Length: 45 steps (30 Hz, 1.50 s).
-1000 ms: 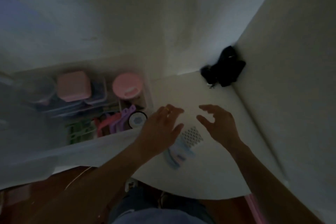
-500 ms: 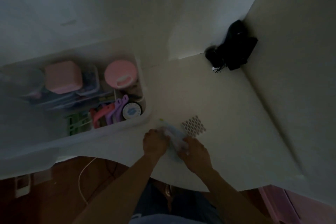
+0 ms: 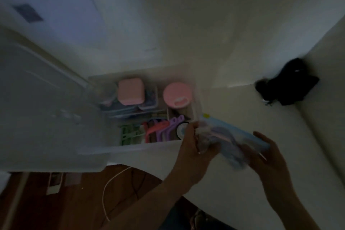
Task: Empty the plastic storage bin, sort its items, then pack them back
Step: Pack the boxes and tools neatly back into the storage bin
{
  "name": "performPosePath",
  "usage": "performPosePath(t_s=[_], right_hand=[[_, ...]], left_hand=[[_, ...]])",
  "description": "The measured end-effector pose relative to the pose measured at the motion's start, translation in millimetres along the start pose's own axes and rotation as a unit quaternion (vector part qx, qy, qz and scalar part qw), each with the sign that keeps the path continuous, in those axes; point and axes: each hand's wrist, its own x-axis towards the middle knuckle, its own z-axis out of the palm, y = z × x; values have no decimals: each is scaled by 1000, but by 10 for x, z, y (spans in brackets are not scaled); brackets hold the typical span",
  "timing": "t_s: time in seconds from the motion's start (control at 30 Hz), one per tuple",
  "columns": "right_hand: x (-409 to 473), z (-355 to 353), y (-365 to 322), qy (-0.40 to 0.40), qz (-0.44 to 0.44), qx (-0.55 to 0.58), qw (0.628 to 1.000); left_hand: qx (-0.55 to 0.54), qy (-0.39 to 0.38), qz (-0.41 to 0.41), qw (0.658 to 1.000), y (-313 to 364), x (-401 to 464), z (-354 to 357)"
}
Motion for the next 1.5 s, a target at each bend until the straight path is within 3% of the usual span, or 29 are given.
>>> performPosePath(t_s=[0.1, 0.23, 0.5, 0.6, 0.7, 0.8, 0.93, 1.03, 1.1, 1.17, 1.27, 1.33, 1.4, 1.5], right_hand=[[-21, 482, -337, -82, 10, 22, 996], [13, 1144, -391, -79, -30, -1, 996], [-117, 2128, -170, -57, -87, -28, 994], [-119, 2394, -135, -46, -92, -31, 994], [-4, 2559, -124, -45, -65, 0, 997], [227, 2680, -290, -80, -70, 19, 994], [509, 2804, -607, -144, -74, 31, 986], [607, 2773, -789, -128, -102, -45, 986], [645, 2742, -869, -149, -197, -159, 956], [618, 2825, -913, -206, -245, -304, 897], [540, 3014, -816, -237, -281, -356, 859], [515, 3043, -694, -203, -267, -293, 895], [441, 3017, -563, -169, -147, -171, 960], [272, 3026, -300, -145, -19, -78, 986]], left_hand=[[-32, 40, -8, 999, 205, 20, -481], [-48, 120, -48, 990, 303, -21, -1149], [47, 231, 19, 972, 132, -142, -2090], [-10, 269, -32, 963, 108, -106, -2248], [-60, 242, -95, 964, 130, 31, -2509], [14, 180, -2, 984, 350, 198, -2729], [28, 171, 146, 974, 643, 423, -2935], [37, 163, 167, 972, 632, 533, -3043], [51, 155, 163, 973, 587, 580, -3063], [46, 139, 153, 977, 583, 636, -3043], [37, 157, 142, 977, 623, 713, -2936], [-13, 186, 117, 975, 658, 715, -2833], [-84, 172, 40, 981, 597, 696, -2745], [-49, 92, -67, 992, 369, 622, -2646]])
